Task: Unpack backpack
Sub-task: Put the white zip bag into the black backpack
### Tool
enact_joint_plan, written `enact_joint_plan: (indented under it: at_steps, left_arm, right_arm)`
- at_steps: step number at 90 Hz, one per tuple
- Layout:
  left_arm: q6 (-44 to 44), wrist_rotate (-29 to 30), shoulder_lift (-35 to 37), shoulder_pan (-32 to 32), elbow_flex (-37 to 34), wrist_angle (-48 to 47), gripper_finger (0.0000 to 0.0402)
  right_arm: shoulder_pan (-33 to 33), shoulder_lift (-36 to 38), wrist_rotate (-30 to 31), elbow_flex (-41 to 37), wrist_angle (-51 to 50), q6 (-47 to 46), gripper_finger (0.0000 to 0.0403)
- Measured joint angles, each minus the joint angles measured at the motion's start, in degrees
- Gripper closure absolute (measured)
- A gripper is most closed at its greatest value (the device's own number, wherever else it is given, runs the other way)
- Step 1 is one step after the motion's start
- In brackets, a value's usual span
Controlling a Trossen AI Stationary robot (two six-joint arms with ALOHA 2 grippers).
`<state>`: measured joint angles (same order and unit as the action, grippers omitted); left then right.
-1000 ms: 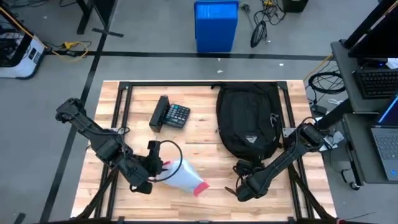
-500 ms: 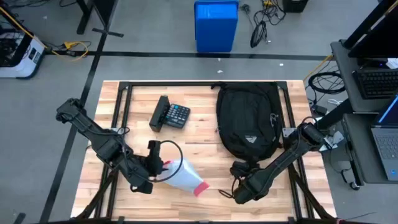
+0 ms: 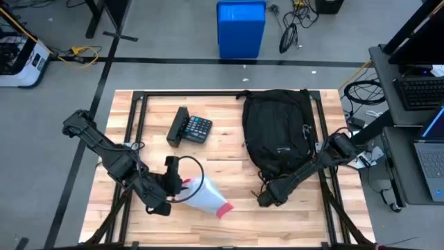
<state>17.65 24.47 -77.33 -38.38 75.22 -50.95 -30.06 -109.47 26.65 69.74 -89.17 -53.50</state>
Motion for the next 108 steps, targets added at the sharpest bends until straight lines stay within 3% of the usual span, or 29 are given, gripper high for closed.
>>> enact_joint_plan:
  at_steps: [10, 20, 25, 38, 50, 75, 86, 108]
  left_arm:
    - [-0.07, 0.08, -0.01, 0.17, 0.00, 1.78, 0.0401]
    - [-0.42, 0.24, -0.22, 0.17, 0.05, 3.36, 0.0401]
    - [-0.43, 0.33, -0.53, 0.17, 0.07, 3.77, 0.0401]
    - [-0.46, 0.78, -1.58, 0.17, 0.07, 4.06, 0.0401]
    - [-0.14, 4.24, -2.45, 0.15, 0.07, 4.05, 0.0401]
    - [-0.34, 24.78, -2.26, -0.18, 0.11, 3.92, 0.0402]
    - [-4.63, 33.72, -1.59, -0.77, 1.71, 4.68, 0.0402]
    - [-19.60, 39.83, -1.59, -1.75, 4.15, 15.24, 0.0402]
  right_arm:
    - [2.89, -0.04, 0.33, -2.03, 5.06, 1.90, 0.0248]
    - [4.87, -0.04, 0.46, -1.56, 6.68, 4.68, 0.0357]
    - [5.30, -0.04, 1.33, -0.09, 5.75, 6.10, 0.0385]
    - [6.05, -0.06, 5.69, 7.09, -1.05, 6.65, 0.0399]
    - [6.98, 2.30, 9.80, 14.64, -0.46, 10.75, 0.0402]
    - [10.45, 3.79, 10.90, 32.12, -1.03, 17.04, 0.0403]
    - [12.78, 3.74, 10.82, 37.82, -0.92, 17.73, 0.0403]
    - [16.45, 3.76, 9.31, 43.72, 0.01, 18.38, 0.0403]
